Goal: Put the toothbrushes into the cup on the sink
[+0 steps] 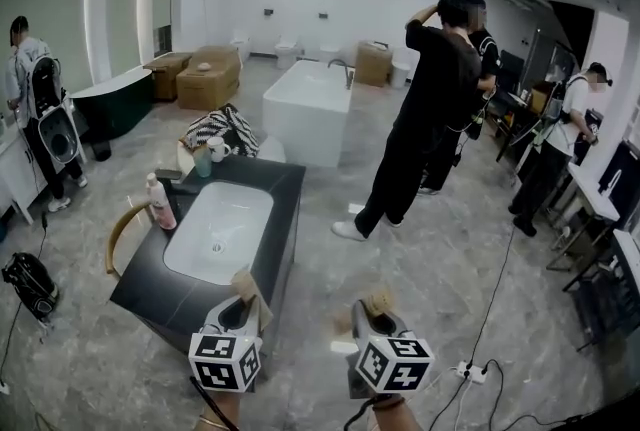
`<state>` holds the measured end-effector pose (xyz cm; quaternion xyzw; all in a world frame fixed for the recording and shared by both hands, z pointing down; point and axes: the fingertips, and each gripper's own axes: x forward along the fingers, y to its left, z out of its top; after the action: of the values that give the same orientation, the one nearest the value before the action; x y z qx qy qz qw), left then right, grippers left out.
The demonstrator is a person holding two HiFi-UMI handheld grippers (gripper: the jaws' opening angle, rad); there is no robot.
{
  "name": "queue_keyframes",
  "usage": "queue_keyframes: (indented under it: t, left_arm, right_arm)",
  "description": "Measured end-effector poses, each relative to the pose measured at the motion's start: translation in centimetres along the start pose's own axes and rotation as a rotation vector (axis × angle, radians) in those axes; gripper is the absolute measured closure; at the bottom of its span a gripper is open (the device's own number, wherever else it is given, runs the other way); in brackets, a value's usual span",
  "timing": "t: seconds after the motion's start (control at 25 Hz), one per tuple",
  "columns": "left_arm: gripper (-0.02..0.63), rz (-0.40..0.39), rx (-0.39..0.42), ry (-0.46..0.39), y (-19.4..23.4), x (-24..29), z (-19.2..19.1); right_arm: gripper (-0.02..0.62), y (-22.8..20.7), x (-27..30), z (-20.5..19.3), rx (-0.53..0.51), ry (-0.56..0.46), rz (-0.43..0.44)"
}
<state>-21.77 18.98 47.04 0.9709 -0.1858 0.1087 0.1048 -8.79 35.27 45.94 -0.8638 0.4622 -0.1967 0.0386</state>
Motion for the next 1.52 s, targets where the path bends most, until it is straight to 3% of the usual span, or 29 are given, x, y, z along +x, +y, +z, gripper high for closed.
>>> queue_keyframes:
  t: [0.36,0.84,1.24,1.52]
  left_arm:
    - [0.554,-0.012,0.020,0.020,-1.3,4.2,0.3]
    - [0.554,-0.003,0.017,-0.017,-1.4,12.4,3.9]
    - [0.554,0.068,-0.031,-0.025,3.6,21.0,6.4]
    - [0.554,0.157,-0.120,-0.063,8.9,25.1,7.8]
  right_arm:
    - [0.546,-2.8,2.9,0.0,0.019,0.027,-0.008]
    - [0.546,-6.4,9.2,4.6,-0.012,0.015,0.016]
    - [0.546,-7.8,19.2,8.2,-0.064,0.073,0.055]
    - [0.546,-6.4,26.9,11.3,-0.175,0.115,0.114]
